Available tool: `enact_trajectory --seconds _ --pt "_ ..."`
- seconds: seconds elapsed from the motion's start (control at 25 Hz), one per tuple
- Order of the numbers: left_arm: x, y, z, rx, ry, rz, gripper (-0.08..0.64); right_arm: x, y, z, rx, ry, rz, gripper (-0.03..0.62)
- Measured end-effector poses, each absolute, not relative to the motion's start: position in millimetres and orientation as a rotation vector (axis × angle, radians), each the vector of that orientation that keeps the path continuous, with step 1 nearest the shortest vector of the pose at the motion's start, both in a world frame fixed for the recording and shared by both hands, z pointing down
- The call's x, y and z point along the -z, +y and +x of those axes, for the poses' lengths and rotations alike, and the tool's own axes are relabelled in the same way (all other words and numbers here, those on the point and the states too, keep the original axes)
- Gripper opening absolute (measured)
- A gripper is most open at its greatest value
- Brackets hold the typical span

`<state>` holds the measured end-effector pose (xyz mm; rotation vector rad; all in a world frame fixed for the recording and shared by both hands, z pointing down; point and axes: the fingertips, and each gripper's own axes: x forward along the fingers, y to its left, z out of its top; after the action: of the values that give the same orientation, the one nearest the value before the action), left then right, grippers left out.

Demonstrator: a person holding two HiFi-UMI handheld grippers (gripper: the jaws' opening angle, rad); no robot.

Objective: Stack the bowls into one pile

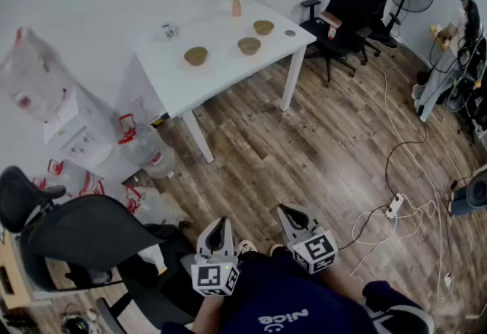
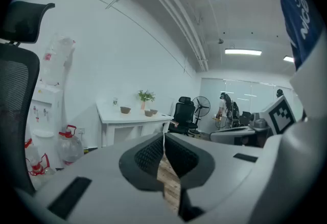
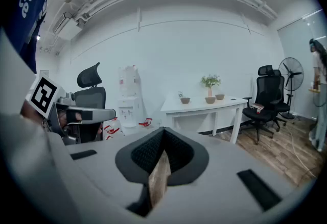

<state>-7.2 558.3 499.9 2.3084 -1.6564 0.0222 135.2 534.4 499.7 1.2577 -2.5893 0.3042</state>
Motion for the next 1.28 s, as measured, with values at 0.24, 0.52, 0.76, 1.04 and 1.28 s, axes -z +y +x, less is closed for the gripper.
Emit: enact_trajectory --seconds 0.24,0.52,0.76,1.04,1.28 --pt "-504.1 570.9 -2.0 -0.040 -1.646 2.342 0.026 -497.8 540.2 151.6 -0.287 -2.542 1.348 0.021" --pt "-503.9 563.4 -11.2 -0.039 -1.616 2.376 0.026 -498.4 541.2 159.6 -0.273 -2.481 1.469 0.022" --pt "-506.8 555.3 -25.6 -0.045 -1.644 2.394 0.025 -498.9 543.9 178.4 -0.303 -2.428 1.613 0.023" --pt "-514.7 553.1 -35.1 -0.081 -1.670 2.342 0.025 -509.4 536.5 175.8 -0.347 -2.415 1.582 0.023" --pt "-521.8 535.4 -36.9 -0.054 -1.691 2.254 0.026 -522.2 508.1 158.3 -0.359 -2.469 1.464 0.023"
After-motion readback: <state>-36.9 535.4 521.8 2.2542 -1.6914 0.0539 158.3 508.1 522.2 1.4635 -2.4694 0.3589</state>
